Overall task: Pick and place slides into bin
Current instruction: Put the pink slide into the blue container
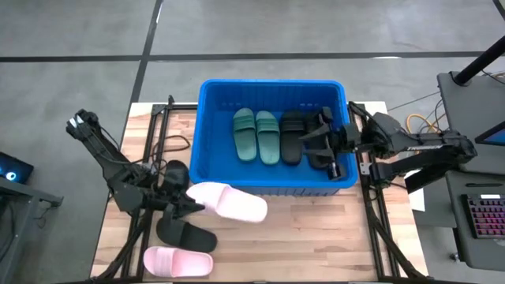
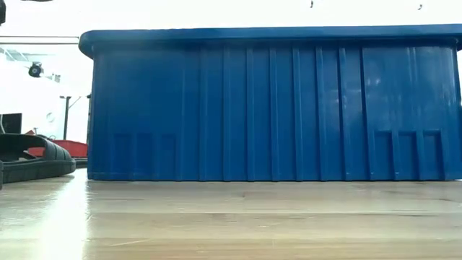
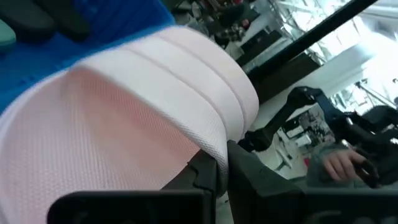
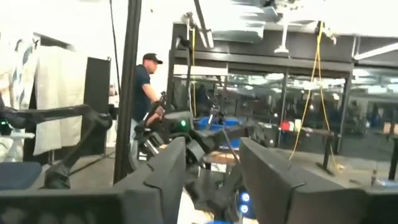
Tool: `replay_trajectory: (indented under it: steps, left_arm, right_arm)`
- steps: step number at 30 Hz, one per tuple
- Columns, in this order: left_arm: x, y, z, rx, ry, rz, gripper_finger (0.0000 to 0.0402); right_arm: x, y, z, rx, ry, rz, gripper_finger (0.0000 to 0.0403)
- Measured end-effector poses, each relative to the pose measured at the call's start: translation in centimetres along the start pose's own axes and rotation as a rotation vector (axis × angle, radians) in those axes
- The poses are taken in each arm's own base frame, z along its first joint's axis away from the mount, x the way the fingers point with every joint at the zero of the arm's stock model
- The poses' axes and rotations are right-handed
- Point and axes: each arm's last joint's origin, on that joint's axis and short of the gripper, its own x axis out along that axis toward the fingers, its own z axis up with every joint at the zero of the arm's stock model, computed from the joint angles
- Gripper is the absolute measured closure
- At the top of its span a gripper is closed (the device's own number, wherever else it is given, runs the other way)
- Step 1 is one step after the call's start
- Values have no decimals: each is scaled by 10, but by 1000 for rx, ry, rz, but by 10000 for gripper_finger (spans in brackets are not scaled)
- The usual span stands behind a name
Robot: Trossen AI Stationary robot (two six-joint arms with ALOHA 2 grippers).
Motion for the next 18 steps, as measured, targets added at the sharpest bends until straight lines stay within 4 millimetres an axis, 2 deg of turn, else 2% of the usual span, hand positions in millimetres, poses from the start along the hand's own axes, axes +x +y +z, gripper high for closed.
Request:
replay_trajectory:
  steps: [4, 9, 13, 18]
  left_arm:
    - [0, 2, 5, -6, -56, 27, 401]
    - [2, 3, 9, 5, -91, 37, 402]
    - [3, 4, 11, -70, -103, 40, 402]
    - [5, 1, 13, -144, -107, 20, 401]
  right_arm:
    - [22, 2, 17, 3, 139, 41, 228]
    - [46, 2, 28, -38, 396, 94, 225]
    - [69, 1, 36, -148, 473, 140, 230]
    - [104, 1, 34, -241, 530, 207, 238]
